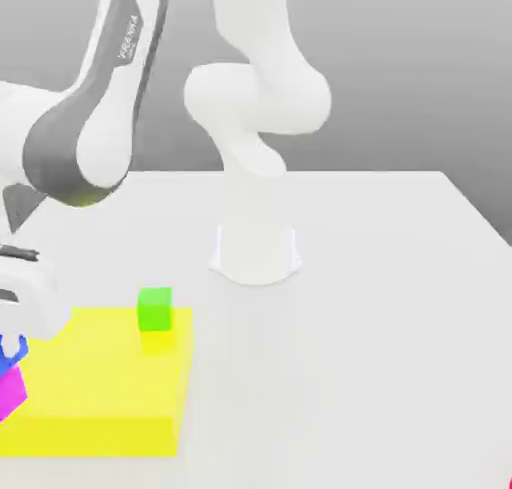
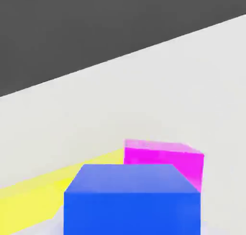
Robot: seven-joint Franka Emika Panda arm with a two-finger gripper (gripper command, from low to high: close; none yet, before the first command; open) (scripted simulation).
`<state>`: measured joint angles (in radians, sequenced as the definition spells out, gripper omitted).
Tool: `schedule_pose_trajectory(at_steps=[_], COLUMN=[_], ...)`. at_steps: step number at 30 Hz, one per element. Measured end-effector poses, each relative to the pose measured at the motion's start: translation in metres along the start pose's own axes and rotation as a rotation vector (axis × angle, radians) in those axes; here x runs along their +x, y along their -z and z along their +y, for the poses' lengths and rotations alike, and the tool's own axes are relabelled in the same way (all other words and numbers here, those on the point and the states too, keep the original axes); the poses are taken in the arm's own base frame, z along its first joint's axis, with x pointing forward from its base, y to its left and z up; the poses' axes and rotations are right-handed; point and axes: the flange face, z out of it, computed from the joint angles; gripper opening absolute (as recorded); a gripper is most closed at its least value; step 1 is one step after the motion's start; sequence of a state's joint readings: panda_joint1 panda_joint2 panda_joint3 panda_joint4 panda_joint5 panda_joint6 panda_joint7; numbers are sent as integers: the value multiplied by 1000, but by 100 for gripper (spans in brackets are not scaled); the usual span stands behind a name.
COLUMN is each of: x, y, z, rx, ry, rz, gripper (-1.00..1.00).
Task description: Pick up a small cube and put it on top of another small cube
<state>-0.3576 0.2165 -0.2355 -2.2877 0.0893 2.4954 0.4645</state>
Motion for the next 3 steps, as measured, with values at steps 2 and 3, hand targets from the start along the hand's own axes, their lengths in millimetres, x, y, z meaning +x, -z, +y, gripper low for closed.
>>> schedule_pose_trajectory(at_steps=[2,3], x=[0,0], y=[0,0], z=[0,0], rx=[0,0], ry=[0,0], rz=[0,0], gripper=[100,100])
